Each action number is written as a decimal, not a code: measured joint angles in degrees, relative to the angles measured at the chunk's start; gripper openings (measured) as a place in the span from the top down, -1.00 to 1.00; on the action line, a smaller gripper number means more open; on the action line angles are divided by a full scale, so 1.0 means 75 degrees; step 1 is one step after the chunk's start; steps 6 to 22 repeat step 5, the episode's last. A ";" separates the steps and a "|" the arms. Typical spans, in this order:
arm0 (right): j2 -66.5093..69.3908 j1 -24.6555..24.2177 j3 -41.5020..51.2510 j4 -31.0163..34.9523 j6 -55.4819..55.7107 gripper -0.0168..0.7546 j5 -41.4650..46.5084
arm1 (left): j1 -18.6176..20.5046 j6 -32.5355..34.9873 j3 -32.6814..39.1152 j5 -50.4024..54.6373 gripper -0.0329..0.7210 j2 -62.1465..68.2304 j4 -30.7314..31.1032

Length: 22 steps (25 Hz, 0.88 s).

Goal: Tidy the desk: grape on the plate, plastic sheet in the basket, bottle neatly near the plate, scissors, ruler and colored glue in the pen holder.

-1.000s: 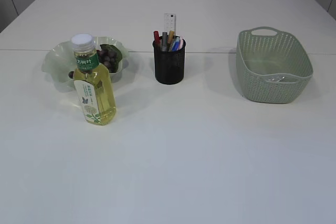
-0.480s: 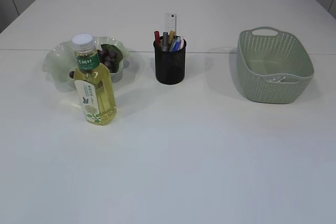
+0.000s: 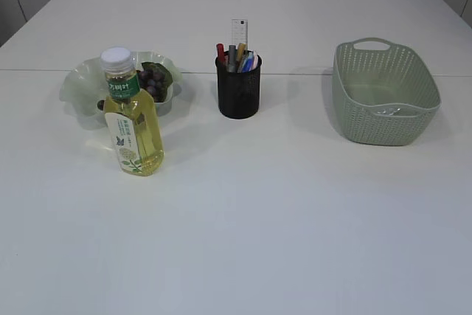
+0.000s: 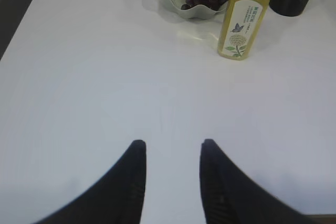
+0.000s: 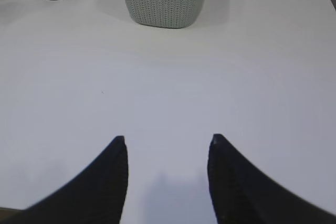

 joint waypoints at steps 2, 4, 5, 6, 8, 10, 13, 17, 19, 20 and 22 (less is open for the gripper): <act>0.0000 0.0000 0.0000 0.0000 0.0000 -0.07 0.0000 | 0.0000 0.0007 0.0000 0.0000 0.24 0.0000 0.0000; 0.0000 0.0000 0.0000 0.0000 0.0000 -0.07 0.0000 | 0.0000 0.0007 0.0000 0.0000 0.24 0.0000 0.0000; 0.0000 0.0000 0.0000 0.0000 0.0000 -0.07 0.0000 | 0.0000 0.0007 0.0000 0.0000 0.24 0.0000 0.0000; 0.0000 0.0000 0.0000 0.0000 0.0000 -0.07 0.0000 | 0.0000 0.0007 0.0000 0.0000 0.24 0.0000 0.0000; 0.0000 0.0000 0.0000 0.0000 0.0000 -0.07 0.0000 | 0.0000 0.0007 0.0000 0.0000 0.24 0.0000 0.0000; 0.0000 0.0000 0.0000 0.0000 0.0000 -0.07 0.0000 | 0.0000 0.0007 0.0000 0.0000 0.24 0.0000 0.0000; 0.0000 0.0000 0.0000 0.0000 0.0000 -0.07 0.0000 | 0.0000 0.0007 0.0000 0.0000 0.24 0.0000 0.0000; 0.0000 0.0000 0.0000 0.0000 0.0000 -0.07 0.0000 | 0.0000 0.0007 0.0000 0.0000 0.24 0.0000 0.0000; 0.0000 0.0000 0.0000 0.0000 0.0000 -0.07 0.0000 | 0.0000 0.0007 0.0000 0.0000 0.24 0.0000 0.0000; 0.0000 0.0000 0.0000 0.0000 0.0000 -0.07 0.0000 | 0.0000 0.0007 0.0000 0.0000 0.24 0.0000 0.0000; 0.0000 0.0000 0.0000 0.0000 0.0000 -0.07 0.0000 | 0.0000 0.0007 0.0000 0.0000 0.24 0.0000 0.0000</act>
